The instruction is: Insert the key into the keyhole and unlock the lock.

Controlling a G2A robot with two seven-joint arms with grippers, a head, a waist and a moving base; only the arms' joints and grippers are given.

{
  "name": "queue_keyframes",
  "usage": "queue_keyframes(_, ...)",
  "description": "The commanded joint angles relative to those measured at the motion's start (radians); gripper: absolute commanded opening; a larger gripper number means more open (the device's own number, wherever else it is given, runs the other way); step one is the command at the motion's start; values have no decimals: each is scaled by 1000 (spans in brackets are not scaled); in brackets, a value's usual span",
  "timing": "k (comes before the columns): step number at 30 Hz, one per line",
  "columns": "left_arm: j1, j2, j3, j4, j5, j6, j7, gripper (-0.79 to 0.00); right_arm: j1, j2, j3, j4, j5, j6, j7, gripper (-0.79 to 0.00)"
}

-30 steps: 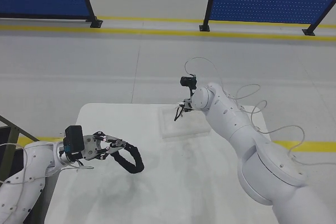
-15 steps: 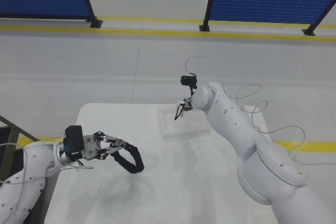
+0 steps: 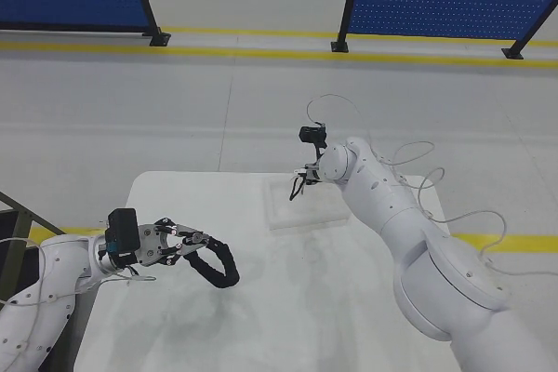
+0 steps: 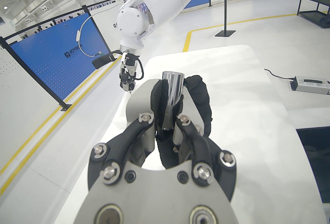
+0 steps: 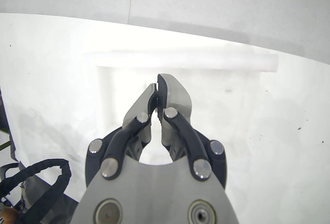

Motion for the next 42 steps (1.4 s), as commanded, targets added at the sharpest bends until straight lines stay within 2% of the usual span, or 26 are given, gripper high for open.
queue_keyframes(1, 0, 0, 0, 0, 0, 0, 0, -785, -1, 1, 3, -2, -5, -2, 1, -785)
queue_keyframes(29, 0, 0, 0, 0, 0, 0, 0, -785, -22, 19, 67, -42, -48, -24, 15, -785)
queue_keyframes(42, 0, 0, 0, 0, 0, 0, 0, -785, -39, 24, 91, -56, -75, 7, 27, -785)
